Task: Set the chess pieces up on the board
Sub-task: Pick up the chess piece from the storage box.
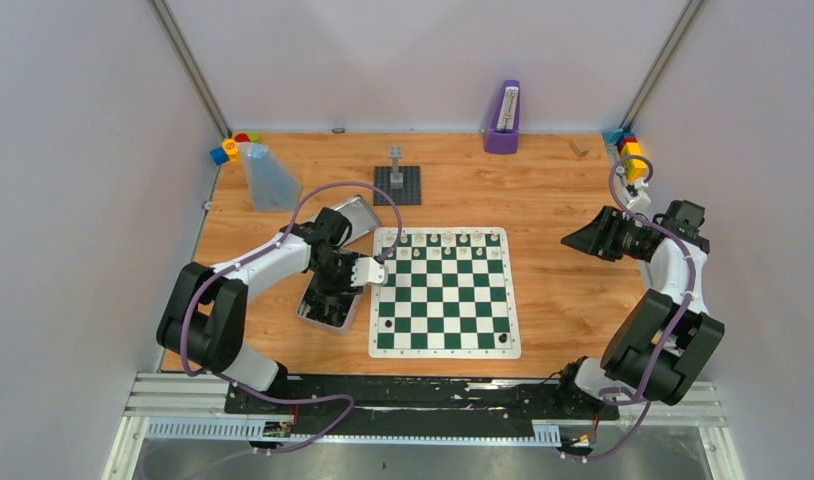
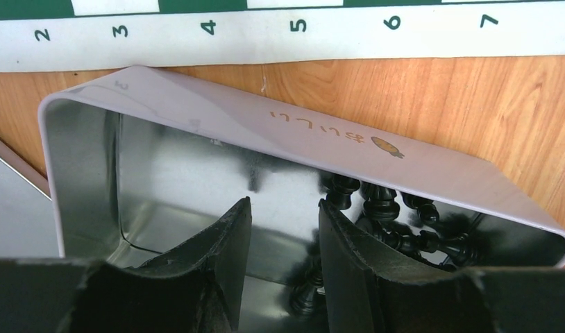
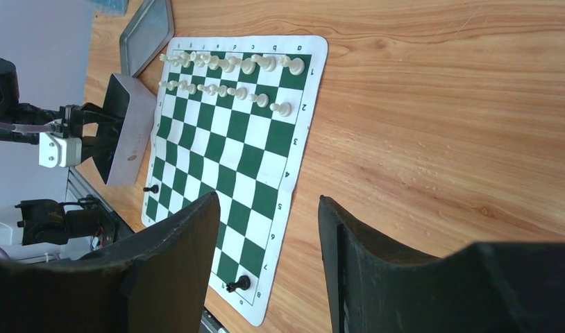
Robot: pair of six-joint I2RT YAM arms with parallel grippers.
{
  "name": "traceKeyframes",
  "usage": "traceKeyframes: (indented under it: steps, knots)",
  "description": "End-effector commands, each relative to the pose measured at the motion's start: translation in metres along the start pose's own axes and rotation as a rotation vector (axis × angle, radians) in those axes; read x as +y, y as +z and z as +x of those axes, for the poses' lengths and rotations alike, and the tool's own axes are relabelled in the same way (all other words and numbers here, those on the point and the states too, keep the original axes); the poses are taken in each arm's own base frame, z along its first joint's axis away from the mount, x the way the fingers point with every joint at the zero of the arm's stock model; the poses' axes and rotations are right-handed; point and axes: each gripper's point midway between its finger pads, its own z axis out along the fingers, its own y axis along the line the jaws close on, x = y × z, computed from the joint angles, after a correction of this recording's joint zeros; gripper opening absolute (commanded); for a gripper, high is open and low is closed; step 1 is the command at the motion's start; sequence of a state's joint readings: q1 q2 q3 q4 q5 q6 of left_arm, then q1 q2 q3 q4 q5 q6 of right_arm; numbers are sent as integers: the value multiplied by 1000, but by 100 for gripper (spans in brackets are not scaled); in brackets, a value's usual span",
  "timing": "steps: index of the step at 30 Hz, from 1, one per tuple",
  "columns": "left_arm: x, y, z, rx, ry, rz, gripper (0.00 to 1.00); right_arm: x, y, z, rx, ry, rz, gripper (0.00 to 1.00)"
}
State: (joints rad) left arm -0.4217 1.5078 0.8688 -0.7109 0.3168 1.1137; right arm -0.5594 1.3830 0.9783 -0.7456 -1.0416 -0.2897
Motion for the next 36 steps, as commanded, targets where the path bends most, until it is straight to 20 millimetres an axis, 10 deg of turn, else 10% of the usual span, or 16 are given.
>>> traceKeyframes:
  steps: [1,36]
  knots:
    - [3,1,-3,-25,58,-2,48,6,0,-6,-12,-37,-37,55]
    - [-17,1,-1,-42,74,47,48,3,4,0,15,2,-61,55]
